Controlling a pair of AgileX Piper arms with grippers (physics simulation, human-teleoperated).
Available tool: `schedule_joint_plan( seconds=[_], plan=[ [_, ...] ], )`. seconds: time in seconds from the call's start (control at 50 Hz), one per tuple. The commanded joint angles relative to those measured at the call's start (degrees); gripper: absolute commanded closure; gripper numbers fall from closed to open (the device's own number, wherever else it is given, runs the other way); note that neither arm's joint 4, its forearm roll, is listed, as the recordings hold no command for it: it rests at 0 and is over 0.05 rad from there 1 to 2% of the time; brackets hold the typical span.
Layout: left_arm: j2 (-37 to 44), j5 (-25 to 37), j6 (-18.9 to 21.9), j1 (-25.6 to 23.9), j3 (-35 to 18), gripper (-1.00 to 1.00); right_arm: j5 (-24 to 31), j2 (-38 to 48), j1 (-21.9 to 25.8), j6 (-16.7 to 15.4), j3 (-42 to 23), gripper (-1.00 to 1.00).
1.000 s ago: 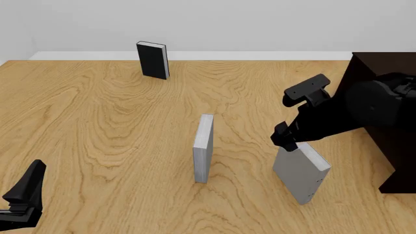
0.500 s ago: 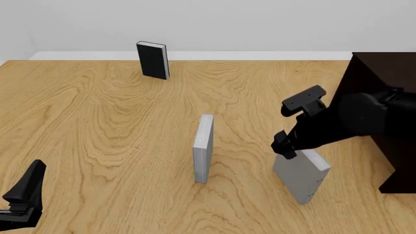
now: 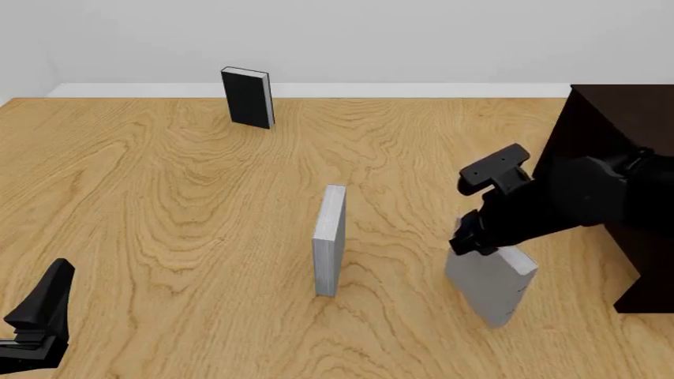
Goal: Pick up the book on the right and place it on the cabinet shelf.
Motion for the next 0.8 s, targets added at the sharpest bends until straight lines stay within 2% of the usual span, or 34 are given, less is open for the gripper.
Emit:
schedule_joint_plan(
  seconds=[0.02,0.24,0.28,0.32,0.36,0.4,0.46,0.5,0.56,0.58,0.62,0.64,0.68,0.7,0.74,0.8],
  plan=[
    [0.0,0.0,0.0,0.0,0.0,-1.0,2.3,-1.7,-0.2,-0.1,-1.6,1.0],
    [0.0,0.0,0.0,0.0,0.0,-1.0,8.2,-4.8,-1.2,-1.6,-6.9,1.0],
    [0.0,0.0,0.0,0.0,0.0,-1.0,9.2,-5.5,-1.8,-2.9,-8.0,1.0],
    [0.0,0.0,0.0,0.0,0.0,-1.0,10.1,-6.0,-1.7,-2.0,-9.3,1.0],
    [0.0,0.0,0.0,0.0,0.0,-1.0,10.6,-6.8,-2.6,-3.9,-9.6,1.0],
    [0.0,0.0,0.0,0.0,0.0,-1.0,11.3,-7.5,-2.1,-3.8,-10.6,1.0],
    [0.0,0.0,0.0,0.0,0.0,-1.0,10.6,-9.3,-4.1,-9.0,-11.1,1.0],
    [0.0,0.0,0.0,0.0,0.0,-1.0,11.4,-9.7,-3.6,-9.1,-11.5,1.0],
    [0.0,0.0,0.0,0.0,0.0,-1.0,12.0,-10.8,-2.3,-10.8,-12.8,1.0],
    [0.0,0.0,0.0,0.0,0.0,-1.0,11.8,-11.8,-3.6,-12.1,-13.2,1.0],
    [0.0,0.0,0.0,0.0,0.0,-1.0,12.5,-12.0,-2.9,-11.5,-14.7,1.0],
    [0.0,0.0,0.0,0.0,0.0,-1.0,12.4,-12.8,-3.7,-12.7,-15.0,1.0],
    [0.0,0.0,0.0,0.0,0.0,-1.0,13.2,-12.9,-2.0,-12.0,-15.6,1.0],
    [0.0,0.0,0.0,0.0,0.0,-1.0,12.6,-13.7,-2.7,-13.8,-15.3,1.0],
    [0.0,0.0,0.0,0.0,0.0,-1.0,13.1,-13.9,-1.9,-13.5,-15.6,1.0],
    [0.0,0.0,0.0,0.0,0.0,-1.0,12.7,-14.6,-2.1,-15.1,-15.5,1.0]
  ],
)
